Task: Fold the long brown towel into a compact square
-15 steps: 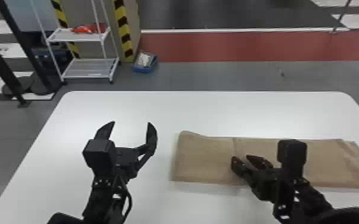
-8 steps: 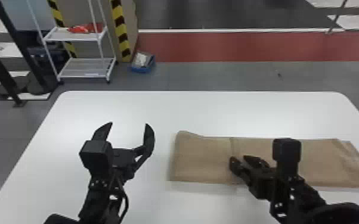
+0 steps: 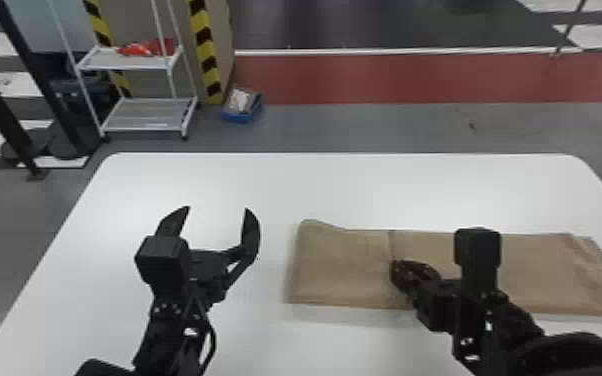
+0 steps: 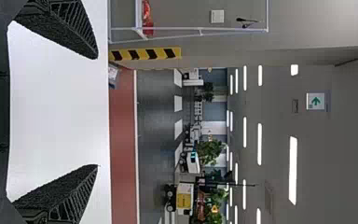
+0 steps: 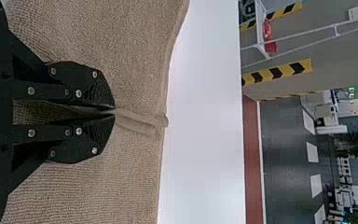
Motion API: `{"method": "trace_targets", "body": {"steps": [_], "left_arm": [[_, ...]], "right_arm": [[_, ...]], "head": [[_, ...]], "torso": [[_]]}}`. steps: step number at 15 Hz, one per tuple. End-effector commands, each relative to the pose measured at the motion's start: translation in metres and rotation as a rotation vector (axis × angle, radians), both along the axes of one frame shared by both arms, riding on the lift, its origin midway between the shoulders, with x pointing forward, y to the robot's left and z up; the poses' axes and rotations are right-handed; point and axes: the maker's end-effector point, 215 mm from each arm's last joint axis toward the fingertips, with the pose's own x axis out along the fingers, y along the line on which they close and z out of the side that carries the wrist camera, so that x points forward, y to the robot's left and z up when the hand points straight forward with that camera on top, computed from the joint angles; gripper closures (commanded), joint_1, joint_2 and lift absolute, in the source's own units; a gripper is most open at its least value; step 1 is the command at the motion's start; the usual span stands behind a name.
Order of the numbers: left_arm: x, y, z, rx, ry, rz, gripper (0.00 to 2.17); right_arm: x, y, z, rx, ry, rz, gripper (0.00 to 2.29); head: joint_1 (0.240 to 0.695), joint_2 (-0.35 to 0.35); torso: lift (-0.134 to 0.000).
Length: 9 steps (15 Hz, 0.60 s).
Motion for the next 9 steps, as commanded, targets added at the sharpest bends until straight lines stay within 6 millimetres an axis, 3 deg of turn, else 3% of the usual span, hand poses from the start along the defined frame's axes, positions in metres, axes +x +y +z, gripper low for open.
{"method": "trace_targets", "body": {"steps": [1, 4, 5, 7, 9], "left_arm": [[0.000, 0.005, -0.002, 0.004, 0.003, 0.006, 0.04], [0.000, 0.005, -0.003, 0.005, 0.006, 0.004, 0.04], [0.001, 0.005, -0.004, 0.003, 0.007, 0.005, 0.04], [0.001, 0.005, -0.004, 0.005, 0.007, 0.005, 0.04], [0.001, 0.010, -0.005, 0.004, 0.008, 0.012, 0.04]], "right_arm": [[-0.003, 0.004, -0.001, 0.005, 0.005, 0.004, 0.63], [-0.002, 0.003, -0.002, -0.005, 0.003, 0.005, 0.62], [-0.001, 0.003, -0.001, -0.006, 0.001, 0.005, 0.91], [0.000, 0.005, 0.002, 0.003, -0.010, 0.012, 1.22], [0.001, 0.007, 0.011, 0.012, -0.037, 0.016, 1.24]], "head": [[0.695, 0.042], [0.695, 0.051], [0.695, 0.051], [0.695, 0.052], [0.695, 0.055]], "torso": [[-0.115], [-0.115], [-0.115], [-0.115], [-0.115]]}}
